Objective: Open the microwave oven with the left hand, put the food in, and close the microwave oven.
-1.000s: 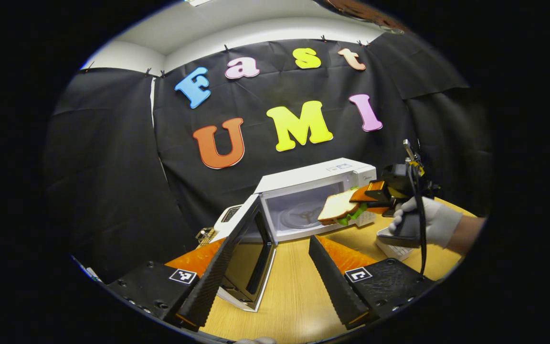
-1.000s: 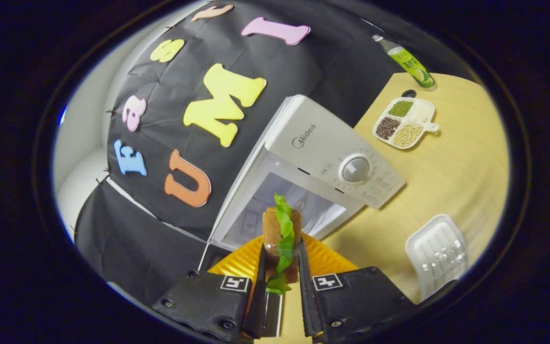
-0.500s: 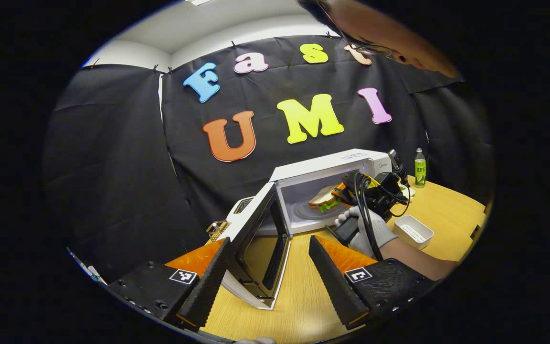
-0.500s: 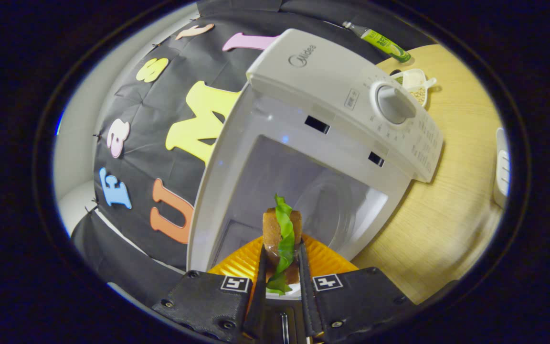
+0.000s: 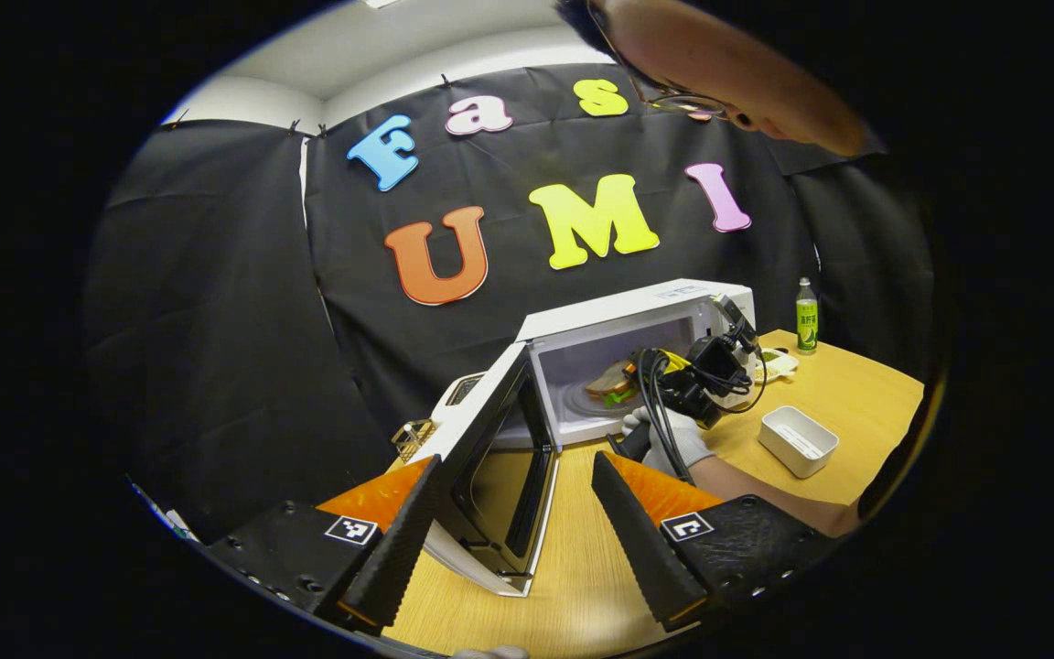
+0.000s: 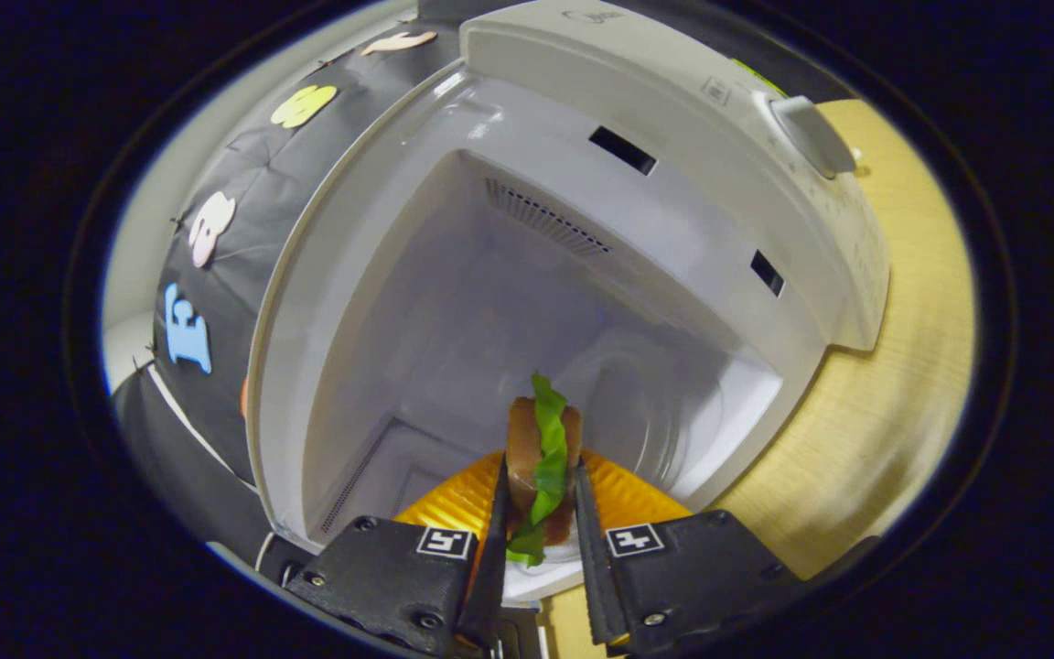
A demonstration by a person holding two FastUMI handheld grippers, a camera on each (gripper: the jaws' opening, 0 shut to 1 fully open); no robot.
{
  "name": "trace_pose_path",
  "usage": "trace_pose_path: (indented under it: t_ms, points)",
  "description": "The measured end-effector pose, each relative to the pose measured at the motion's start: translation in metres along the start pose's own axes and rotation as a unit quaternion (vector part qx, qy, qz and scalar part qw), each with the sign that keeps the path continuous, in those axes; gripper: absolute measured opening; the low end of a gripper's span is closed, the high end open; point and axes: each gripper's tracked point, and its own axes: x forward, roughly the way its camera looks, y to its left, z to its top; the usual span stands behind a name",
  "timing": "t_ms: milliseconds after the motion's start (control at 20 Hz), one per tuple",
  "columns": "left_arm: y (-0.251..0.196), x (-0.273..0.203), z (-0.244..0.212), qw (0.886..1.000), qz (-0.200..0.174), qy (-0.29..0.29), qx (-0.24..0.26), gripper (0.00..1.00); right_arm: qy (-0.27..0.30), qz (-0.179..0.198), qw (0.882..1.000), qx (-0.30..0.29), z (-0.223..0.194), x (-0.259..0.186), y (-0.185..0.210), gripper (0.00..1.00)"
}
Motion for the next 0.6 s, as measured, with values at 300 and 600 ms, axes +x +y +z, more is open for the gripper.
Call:
trace_pose_path:
  t_ms: [300, 600]
  points:
    - [0.002, 0.002, -0.004, 1.000, 0.000, 0.002, -0.007, 0.97, -0.026, -0.052, 0.987, -0.147, 0.012, -0.001, -0.019, 0.63]
    - [0.006, -0.002, 0.000, 1.000, 0.005, -0.004, -0.014, 0.96, -0.039, -0.048, 0.975, -0.215, 0.034, -0.025, -0.017, 0.77]
